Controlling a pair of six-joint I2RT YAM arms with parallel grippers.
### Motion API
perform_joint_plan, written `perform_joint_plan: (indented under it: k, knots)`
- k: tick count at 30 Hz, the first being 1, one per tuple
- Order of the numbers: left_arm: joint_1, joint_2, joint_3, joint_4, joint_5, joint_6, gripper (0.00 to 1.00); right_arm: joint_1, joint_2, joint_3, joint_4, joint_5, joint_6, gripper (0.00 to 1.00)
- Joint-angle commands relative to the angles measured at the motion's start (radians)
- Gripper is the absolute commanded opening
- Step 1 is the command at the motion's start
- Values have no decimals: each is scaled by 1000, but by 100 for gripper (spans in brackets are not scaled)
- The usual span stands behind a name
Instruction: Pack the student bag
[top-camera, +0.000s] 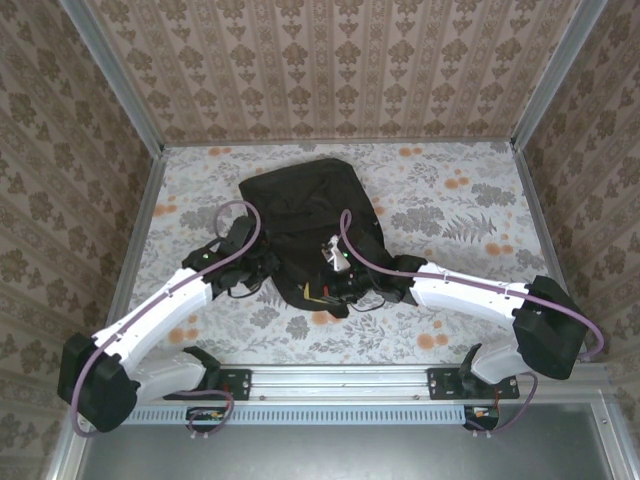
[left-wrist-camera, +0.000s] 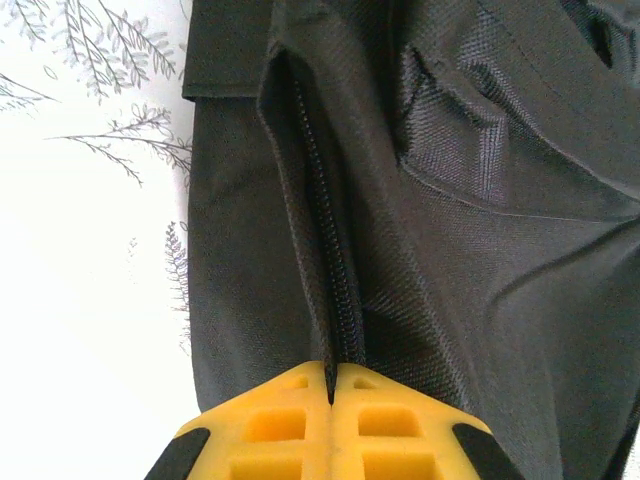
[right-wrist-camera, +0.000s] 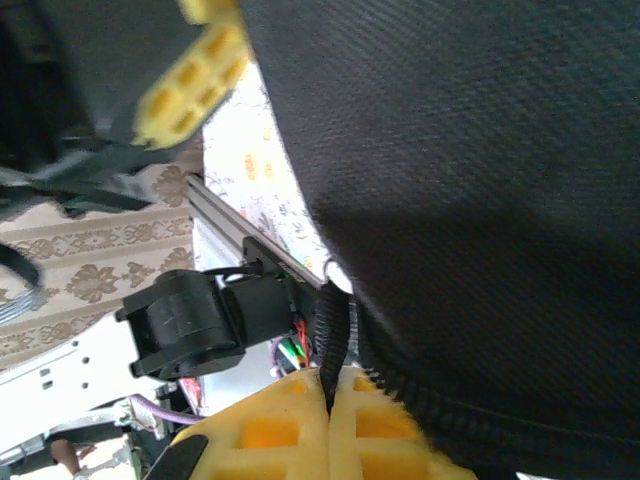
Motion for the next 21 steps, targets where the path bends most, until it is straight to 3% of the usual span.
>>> perform_joint_plan:
  k: [1,13,21]
  knots:
    - [7,-39,64,-68,-76,49,0,1,-29,3,-101,30,-46,0]
    - [70,-30,52,-92,-52,126,0,-59,-124,-9,-203,29,-77,0]
    - [57,-8,26,-64,-36,146,0,-95,-84,107,-287,-113,-110,0]
